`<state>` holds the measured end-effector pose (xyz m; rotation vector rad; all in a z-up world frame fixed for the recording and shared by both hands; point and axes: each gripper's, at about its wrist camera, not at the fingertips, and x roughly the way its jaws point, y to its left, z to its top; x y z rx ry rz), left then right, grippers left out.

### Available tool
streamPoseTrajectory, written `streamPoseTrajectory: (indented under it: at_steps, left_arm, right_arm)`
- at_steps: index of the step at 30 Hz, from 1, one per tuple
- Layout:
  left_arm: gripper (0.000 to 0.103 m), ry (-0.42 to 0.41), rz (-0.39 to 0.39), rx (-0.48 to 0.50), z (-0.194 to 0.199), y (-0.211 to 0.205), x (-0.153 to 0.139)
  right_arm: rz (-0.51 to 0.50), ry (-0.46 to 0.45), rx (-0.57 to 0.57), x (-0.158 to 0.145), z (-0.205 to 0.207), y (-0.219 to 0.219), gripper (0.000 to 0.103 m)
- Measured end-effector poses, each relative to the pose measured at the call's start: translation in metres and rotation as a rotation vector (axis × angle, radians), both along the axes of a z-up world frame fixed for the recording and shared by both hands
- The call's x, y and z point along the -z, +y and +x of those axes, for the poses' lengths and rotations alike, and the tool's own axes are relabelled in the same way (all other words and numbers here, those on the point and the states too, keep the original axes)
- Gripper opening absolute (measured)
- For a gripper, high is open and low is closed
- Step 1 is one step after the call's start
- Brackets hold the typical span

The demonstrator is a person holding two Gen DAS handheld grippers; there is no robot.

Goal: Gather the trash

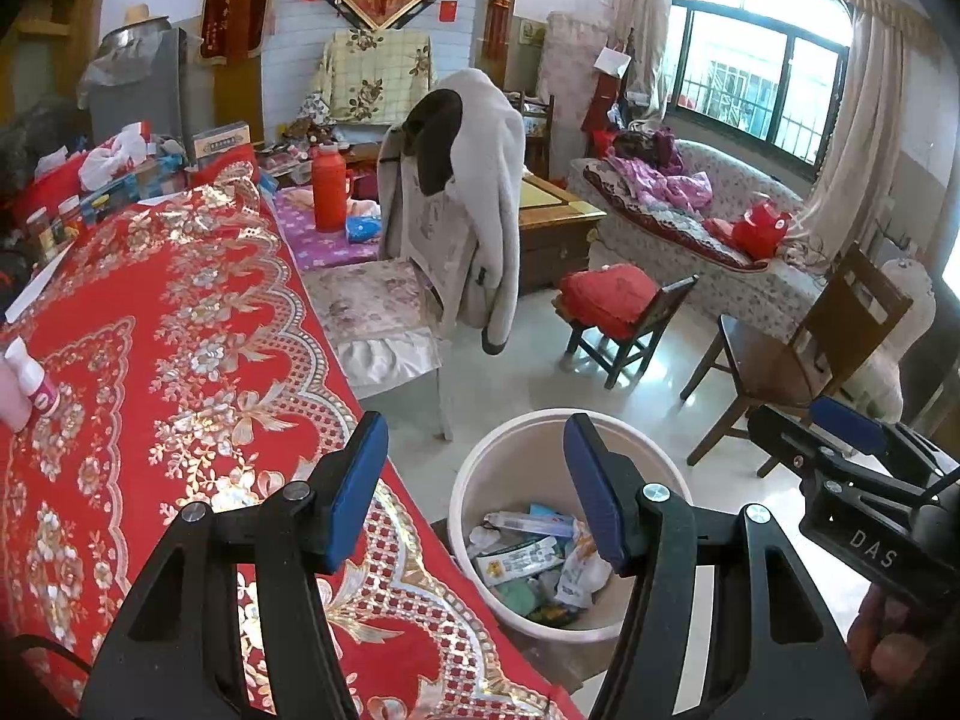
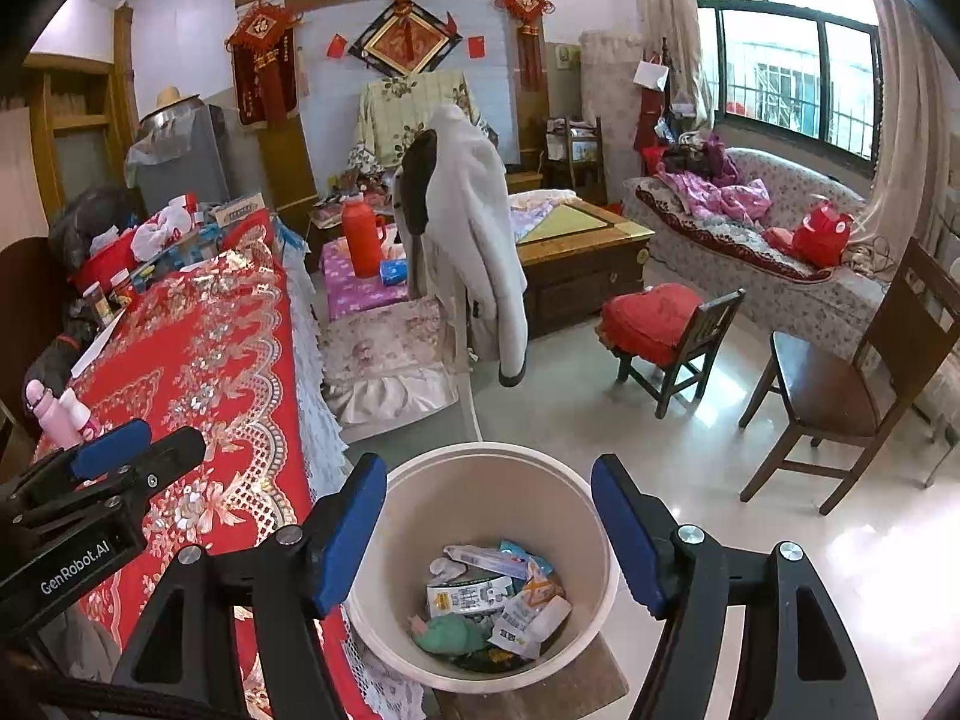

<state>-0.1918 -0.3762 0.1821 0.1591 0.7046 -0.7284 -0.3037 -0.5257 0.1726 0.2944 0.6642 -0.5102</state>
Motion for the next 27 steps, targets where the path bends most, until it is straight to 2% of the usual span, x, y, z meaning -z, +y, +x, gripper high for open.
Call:
streamPoseTrajectory:
  at_steps: [27]
  left_arm:
    - [0.06, 0.004, -0.003, 0.007, -0.0023, -0.0039, -0.0018]
  right_arm:
    - [0.005, 0.009, -0.005, -0.0004, 0.0048, 0.0025, 0.071]
